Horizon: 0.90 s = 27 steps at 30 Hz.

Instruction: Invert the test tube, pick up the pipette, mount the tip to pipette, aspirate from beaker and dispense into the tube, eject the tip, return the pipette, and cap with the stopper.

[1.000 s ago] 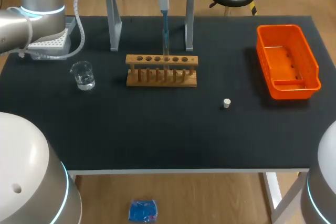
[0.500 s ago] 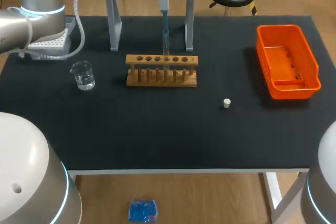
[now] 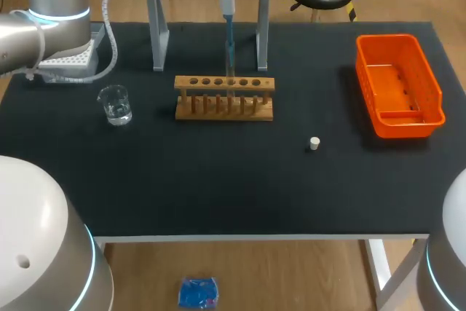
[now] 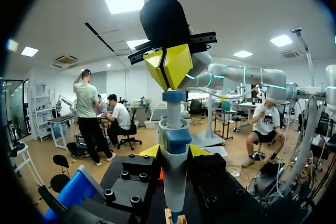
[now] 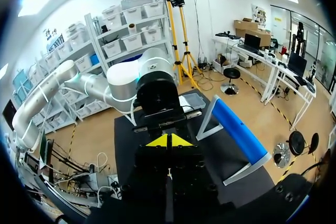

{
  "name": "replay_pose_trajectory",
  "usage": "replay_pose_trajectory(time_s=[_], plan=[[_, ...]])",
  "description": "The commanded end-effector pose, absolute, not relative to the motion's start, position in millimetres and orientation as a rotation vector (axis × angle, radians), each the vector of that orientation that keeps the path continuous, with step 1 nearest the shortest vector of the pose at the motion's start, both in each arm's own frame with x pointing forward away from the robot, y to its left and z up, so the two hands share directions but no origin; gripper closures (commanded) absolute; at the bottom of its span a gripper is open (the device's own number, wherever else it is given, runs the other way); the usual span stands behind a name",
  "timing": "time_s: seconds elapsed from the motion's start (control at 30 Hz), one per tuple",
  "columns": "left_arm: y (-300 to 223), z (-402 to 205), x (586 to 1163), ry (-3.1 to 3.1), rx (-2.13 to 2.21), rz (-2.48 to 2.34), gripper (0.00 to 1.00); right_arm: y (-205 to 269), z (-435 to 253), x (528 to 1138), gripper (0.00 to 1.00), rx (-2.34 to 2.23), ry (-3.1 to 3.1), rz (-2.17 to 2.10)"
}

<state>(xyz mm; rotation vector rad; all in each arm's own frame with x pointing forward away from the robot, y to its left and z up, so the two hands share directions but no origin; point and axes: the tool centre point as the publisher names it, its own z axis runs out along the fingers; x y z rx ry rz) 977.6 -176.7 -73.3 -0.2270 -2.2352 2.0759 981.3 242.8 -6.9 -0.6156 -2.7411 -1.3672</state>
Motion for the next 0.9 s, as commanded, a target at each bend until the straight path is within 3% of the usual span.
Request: replay_pose_trajectory(time_s=[0.03,0.9], plan=[[-177,-73,977,-2.236,-0.227,2.081,1.0,243,-7,983,1.0,-0.618,-2.744,-1.355],[-177,-73,977,-2.236,-0.227,2.081,1.0,243,-23,988,1.0,-0.622,-2.731,-1.333]])
